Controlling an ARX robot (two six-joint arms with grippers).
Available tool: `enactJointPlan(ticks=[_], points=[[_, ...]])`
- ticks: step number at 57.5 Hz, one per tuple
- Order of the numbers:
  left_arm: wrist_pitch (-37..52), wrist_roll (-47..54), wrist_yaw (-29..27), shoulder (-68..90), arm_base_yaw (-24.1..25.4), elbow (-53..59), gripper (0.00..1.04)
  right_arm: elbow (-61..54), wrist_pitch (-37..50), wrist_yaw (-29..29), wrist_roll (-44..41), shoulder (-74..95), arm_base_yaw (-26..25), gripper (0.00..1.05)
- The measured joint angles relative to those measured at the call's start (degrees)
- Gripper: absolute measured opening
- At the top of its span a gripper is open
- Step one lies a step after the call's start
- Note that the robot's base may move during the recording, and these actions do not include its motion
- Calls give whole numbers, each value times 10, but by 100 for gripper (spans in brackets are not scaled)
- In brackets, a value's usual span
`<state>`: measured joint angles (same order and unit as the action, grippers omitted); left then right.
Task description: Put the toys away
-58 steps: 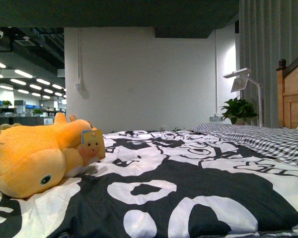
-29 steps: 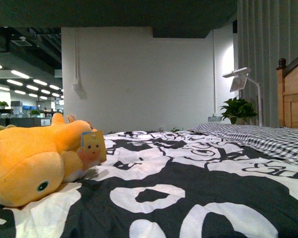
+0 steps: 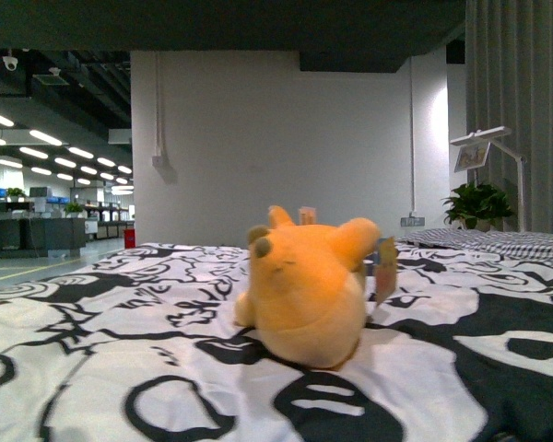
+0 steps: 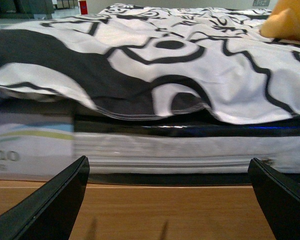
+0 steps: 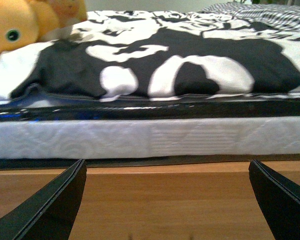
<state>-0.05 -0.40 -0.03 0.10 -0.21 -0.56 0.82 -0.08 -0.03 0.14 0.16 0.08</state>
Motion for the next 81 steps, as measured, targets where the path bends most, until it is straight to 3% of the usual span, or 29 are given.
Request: enactJointPlan(ticks=[35, 43, 50, 63, 81], points=[[-1, 0, -2, -1, 0, 0, 98, 0, 0, -3, 0, 0, 0, 98], [-1, 0, -1, -1, 0, 0, 98, 20, -59, 226, 32, 74, 74, 98], [-1, 0, -1, -1, 0, 0, 98, 23, -27, 253, 36, 113, 95, 98], [-1, 0, -1, -1, 0, 0, 98, 54, 173, 244, 34, 276, 135, 98], [-1, 0, -1, -1, 0, 0, 98, 215, 407, 241, 0, 565, 189, 98]])
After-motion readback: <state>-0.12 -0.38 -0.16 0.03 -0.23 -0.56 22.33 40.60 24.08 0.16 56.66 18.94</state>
